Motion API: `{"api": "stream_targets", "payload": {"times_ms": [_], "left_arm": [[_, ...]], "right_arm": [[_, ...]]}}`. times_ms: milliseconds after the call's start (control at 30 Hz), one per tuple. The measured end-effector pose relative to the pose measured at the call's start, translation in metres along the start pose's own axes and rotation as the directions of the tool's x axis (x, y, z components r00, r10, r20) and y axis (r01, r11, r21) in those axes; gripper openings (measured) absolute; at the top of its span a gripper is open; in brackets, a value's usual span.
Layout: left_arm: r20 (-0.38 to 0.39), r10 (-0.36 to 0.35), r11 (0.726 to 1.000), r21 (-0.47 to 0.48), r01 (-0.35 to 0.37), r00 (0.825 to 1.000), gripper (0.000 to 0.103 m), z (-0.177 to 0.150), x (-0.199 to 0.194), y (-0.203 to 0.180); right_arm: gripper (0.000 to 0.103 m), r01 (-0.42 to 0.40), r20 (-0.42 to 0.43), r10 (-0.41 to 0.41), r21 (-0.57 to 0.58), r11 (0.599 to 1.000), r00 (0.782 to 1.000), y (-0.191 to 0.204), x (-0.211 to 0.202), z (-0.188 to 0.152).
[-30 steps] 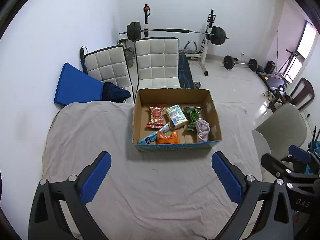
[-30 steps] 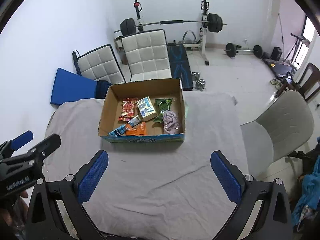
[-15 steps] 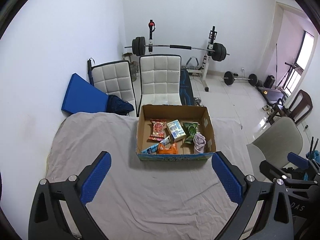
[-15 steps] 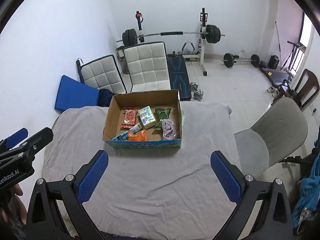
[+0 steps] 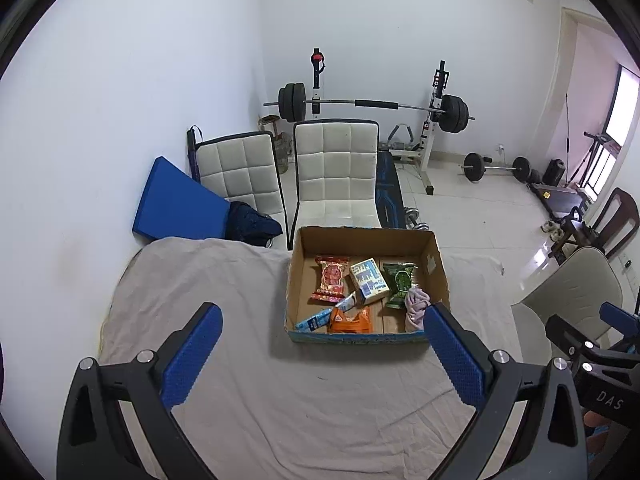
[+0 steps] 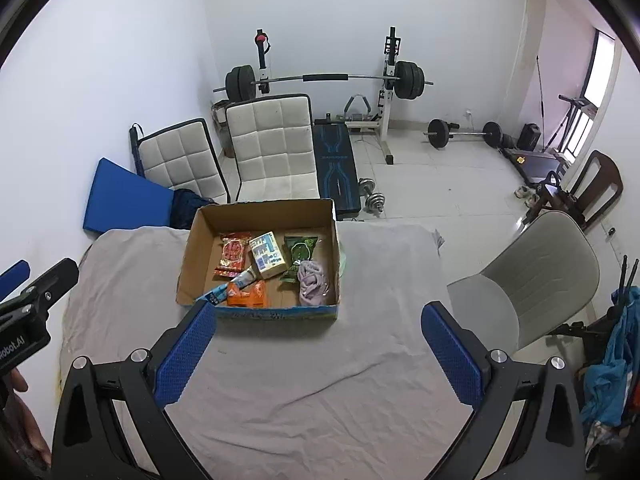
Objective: Organize soft objects
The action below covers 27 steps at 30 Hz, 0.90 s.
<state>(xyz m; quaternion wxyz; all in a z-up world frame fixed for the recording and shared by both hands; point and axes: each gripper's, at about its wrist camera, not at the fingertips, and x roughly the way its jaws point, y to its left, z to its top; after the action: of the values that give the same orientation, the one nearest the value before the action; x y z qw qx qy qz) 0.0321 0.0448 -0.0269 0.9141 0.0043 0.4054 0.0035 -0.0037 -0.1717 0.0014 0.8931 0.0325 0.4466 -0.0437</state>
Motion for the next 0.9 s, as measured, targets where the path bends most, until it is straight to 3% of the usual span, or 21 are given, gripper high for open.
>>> {"api": "stream_targets", "payload": {"times_ms": [400,900], "left_arm": [[-0.024,-0.014,1.0,0.0,0.014,1.0,0.103,0.004,0.014,-0.003],[-0.069,-0.031,0.999,-0.009,0.031,0.997,0.103,-0.001,0.028,-0.007]], "right_arm": [[0.103,-0.002,0.005,0.002,0.006,1.0,1.0,-0.002,0.013,0.013],[0.103,0.0,-0.026,0.001,0.017,1.0,1.0,-0.003,0.026,0.005]]}}
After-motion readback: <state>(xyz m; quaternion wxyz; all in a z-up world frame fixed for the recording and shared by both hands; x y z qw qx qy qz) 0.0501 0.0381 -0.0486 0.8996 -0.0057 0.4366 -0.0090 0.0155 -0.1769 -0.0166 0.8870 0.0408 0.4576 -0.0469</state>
